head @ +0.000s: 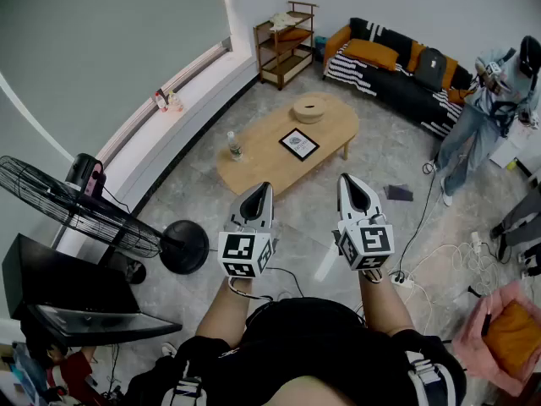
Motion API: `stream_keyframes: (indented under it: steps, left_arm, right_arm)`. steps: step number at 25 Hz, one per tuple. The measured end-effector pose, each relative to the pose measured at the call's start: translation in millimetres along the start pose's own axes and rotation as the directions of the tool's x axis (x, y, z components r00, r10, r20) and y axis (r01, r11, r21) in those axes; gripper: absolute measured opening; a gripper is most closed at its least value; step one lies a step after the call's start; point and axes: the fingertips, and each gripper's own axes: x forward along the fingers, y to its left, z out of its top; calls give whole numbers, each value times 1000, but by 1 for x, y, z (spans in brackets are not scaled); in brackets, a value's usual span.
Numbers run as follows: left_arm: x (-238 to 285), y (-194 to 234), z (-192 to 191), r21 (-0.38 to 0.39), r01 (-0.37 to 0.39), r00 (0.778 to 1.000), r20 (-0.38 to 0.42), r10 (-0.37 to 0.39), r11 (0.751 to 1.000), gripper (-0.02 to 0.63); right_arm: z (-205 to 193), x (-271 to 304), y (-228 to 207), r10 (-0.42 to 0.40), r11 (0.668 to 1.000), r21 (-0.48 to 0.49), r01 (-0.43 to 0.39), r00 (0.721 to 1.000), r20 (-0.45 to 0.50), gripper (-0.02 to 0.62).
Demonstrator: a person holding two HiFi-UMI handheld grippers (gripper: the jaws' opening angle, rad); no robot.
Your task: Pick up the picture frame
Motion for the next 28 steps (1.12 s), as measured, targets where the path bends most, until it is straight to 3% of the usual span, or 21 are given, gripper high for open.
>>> stream_keyframes:
  steps: [6, 13, 19, 28]
  left_arm:
    - [5, -17, -7, -9, 5, 1000, -17, -5, 1000, 21]
    - [20, -29, -3, 21, 64, 998, -23, -63, 998, 21]
    - [28, -39, -9, 9, 100, 995, -30, -100, 995, 21]
    - [53, -31, -1, 14, 71, 997, -39, -70, 997, 21]
  right_arm:
    - [3, -5, -3, 21, 1000, 10, -21, 1000, 0, 15]
    - [1, 0, 1, 27, 998, 51, -27, 999, -17, 17]
    - [-6, -6, -2, 8, 1000, 25, -7, 999, -33, 17]
    - [1, 19, -27, -15, 1000, 28, 15, 1000, -16, 17]
